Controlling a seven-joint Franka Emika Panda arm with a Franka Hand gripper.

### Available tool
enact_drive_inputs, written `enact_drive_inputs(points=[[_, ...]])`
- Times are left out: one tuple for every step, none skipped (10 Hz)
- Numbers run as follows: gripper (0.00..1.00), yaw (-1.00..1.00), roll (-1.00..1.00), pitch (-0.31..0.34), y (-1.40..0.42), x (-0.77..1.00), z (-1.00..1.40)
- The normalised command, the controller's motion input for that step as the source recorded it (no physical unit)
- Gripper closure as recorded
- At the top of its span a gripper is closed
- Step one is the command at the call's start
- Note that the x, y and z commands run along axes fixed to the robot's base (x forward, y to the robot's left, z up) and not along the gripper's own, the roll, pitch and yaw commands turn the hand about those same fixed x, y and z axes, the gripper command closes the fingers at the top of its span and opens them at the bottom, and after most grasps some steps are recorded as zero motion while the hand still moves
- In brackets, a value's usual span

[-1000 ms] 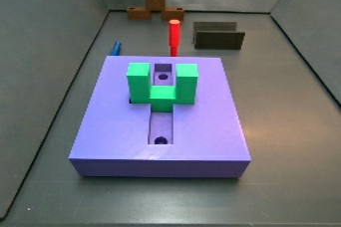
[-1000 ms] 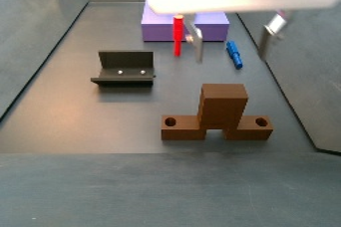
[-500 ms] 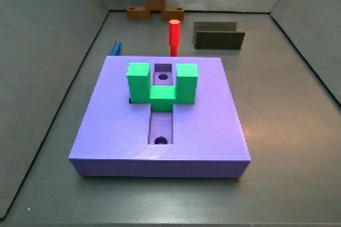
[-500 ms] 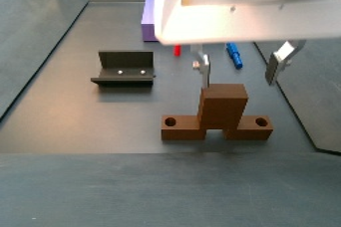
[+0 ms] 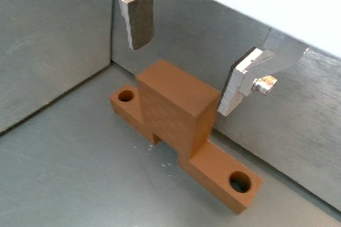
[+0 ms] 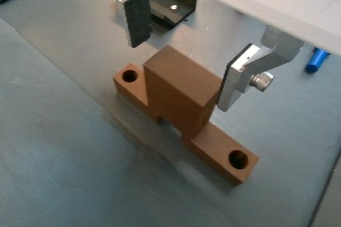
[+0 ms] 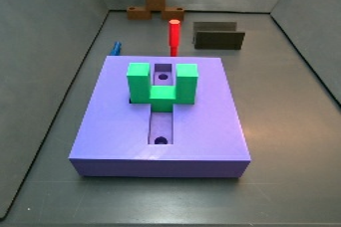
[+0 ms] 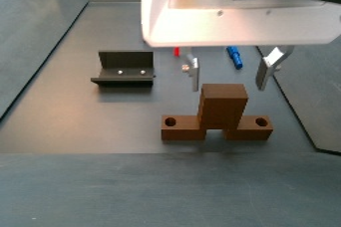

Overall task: Pick up the brown object. Move up. Move to above the board. Insert the brown object.
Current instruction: Pick up the brown object.

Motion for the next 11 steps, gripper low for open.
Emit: enact_drive_inputs(points=[[0.00,0.00,-0.11,-0.003,0.04,-0.04,-0.12],[0.00,0.00,-0.13,-0.009,0.00,0.00,-0.12],[0.00,0.00,-0.13,0.000,-0.04,0.03,-0.10],[0.00,0.06,-0.08,0.000,-0.10,0.00,-0.17],[0.00,0.00,-0.11,-0.039,0.00,0.00,-0.35],[0.00,0.00,-0.09,-0.036,0.01,0.00,-0.35],[0.00,0.00,-0.11,-0.070,0.00,0.00,-0.43],[0.00,0.00,-0.12,-0.090,0.00,0.00,-0.44],[0.00,0.00,-0.10,-0.060,0.00,0.00,-0.34],[0.00,0.00,-0.01,-0.019,0.01,0.00,-0.23],[0.00,0.00,0.01,0.000,0.00,0.00,0.00]])
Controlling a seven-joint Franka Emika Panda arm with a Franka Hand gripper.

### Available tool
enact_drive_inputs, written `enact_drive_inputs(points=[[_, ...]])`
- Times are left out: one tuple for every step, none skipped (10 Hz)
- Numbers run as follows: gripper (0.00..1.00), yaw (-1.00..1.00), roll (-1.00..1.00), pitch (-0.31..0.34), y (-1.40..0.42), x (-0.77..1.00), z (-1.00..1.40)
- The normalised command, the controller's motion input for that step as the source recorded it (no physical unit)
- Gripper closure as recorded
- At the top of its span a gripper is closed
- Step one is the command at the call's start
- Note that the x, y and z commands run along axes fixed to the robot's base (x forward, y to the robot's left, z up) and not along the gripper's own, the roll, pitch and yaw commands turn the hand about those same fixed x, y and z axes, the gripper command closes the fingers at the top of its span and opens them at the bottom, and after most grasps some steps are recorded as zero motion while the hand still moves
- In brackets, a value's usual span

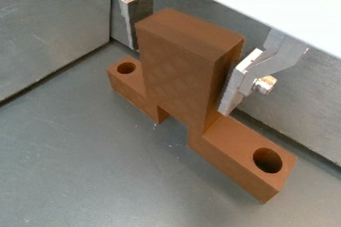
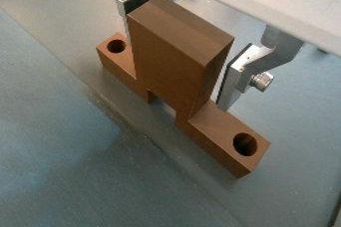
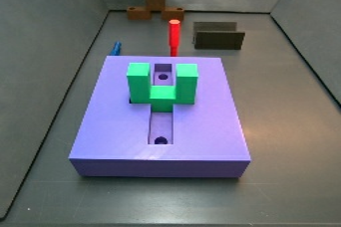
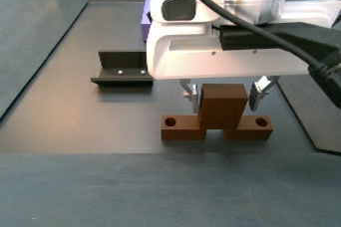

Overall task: Pick up the brown object. Move up. Move to above the board. Insert the brown object.
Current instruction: Pick up the brown object.

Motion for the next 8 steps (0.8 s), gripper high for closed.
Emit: enact_drive_inputs(points=[[0.00,0.00,-0.01,0.000,0.00,0.00,0.00],[0.00,0.11,-0.05,-0.039,0.00,0.00,0.00],[0.00,0.16,0.00,-0.017,0.00,0.00,-0.04],[0.00,0.09,0.00,0.000,-0.05,0.03,-0.03],[0.00,0.04,0.00,0.000,0.00,0.00,-0.01],[0.00,0.00,0.00,0.000,0.00,0.00,0.00],[1.00,0.00,0.00,0.000,0.00,0.00,0.00],[1.00,0.00,0.00,0.000,0.00,0.00,0.00]])
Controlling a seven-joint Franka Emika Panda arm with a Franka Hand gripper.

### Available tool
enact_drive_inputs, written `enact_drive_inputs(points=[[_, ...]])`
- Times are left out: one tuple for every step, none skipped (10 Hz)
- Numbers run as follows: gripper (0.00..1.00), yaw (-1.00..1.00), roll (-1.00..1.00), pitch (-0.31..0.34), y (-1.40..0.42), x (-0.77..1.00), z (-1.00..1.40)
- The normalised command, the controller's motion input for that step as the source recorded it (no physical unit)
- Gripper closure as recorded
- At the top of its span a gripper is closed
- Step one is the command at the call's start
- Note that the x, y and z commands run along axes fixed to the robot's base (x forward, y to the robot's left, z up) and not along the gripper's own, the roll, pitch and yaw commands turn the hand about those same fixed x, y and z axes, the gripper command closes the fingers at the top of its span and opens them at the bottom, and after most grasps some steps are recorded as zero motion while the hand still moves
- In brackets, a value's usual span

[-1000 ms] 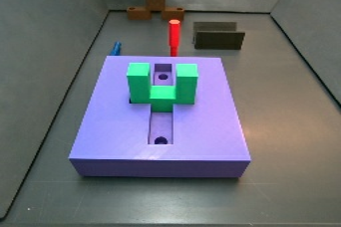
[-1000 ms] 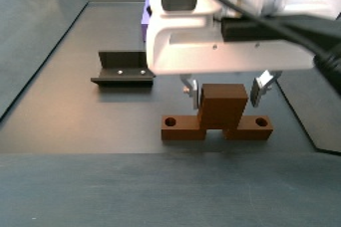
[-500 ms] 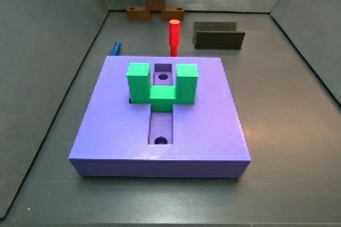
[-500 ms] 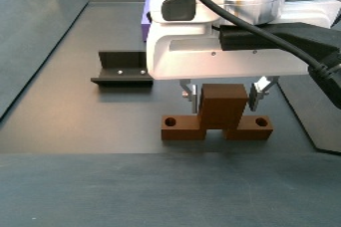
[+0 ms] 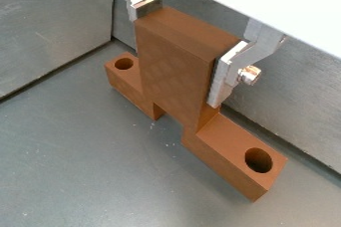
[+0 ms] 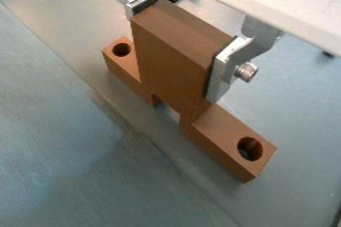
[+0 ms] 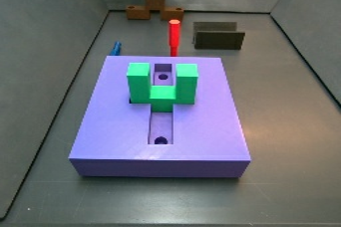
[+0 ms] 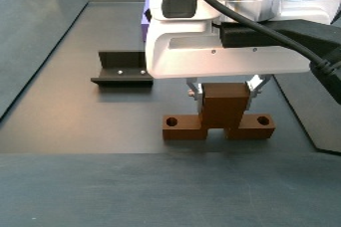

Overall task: Pick up the brown object. Move up. Move to above the board. Insert the brown object.
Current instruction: Pick up the brown object.

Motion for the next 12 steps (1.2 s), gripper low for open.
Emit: enact_drive_inputs(points=[[1.00,0.00,0.00,0.000,0.00,0.00,0.00],[1.00,0.00,0.00,0.000,0.00,0.00,0.00],[1.00,0.00,0.00,0.000,0.00,0.00,0.00],[1.00,0.00,0.00,0.000,0.00,0.00,0.00],[1.00,0.00,0.00,0.000,0.00,0.00,0.00],[1.00,0.00,0.00,0.000,0.00,0.00,0.00],[1.00,0.00,0.00,0.000,0.00,0.00,0.00],[1.00,0.00,0.00,0.000,0.00,0.00,0.00],[1.00,0.00,0.00,0.000,0.00,0.00,0.00],[1.00,0.00,0.00,0.000,0.00,0.00,0.00],[1.00,0.00,0.00,0.000,0.00,0.00,0.00],[1.00,0.00,0.00,0.000,0.00,0.00,0.00]])
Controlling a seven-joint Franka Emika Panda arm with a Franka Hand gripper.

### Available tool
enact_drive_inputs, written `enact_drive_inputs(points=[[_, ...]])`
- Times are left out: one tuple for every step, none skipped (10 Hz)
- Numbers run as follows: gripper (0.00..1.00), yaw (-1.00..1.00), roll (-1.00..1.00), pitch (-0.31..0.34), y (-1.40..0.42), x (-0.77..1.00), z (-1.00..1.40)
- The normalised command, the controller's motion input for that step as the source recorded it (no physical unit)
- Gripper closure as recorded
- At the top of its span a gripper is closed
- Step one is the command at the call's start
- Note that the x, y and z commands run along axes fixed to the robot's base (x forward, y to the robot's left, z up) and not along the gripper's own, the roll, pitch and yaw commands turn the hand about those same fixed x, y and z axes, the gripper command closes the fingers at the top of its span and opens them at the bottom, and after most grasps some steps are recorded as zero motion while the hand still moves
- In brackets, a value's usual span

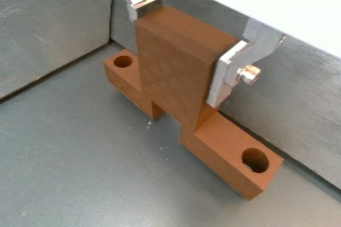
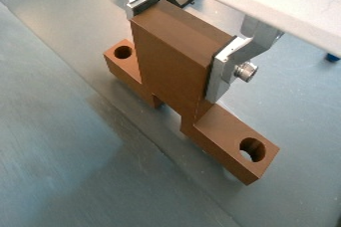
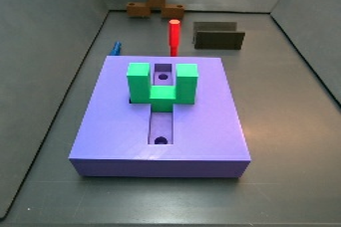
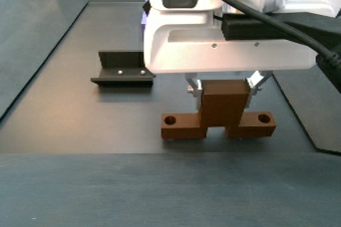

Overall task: Pick up the brown object. Move up. Move to above the board. Insert the brown object.
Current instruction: Pick up the brown object, then move up.

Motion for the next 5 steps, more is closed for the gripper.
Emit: enact_drive_inputs(points=[[1.00,0.00,0.00,0.000,0.00,0.00,0.00],[1.00,0.00,0.00,0.000,0.00,0.00,0.00],[1.00,0.00,0.00,0.000,0.00,0.00,0.83],[1.00,-0.04,-0.01,0.007,-0.06,0.03,0.81],[1.00,-0.03,0.03,0.046,-0.04,-0.01,0.51]])
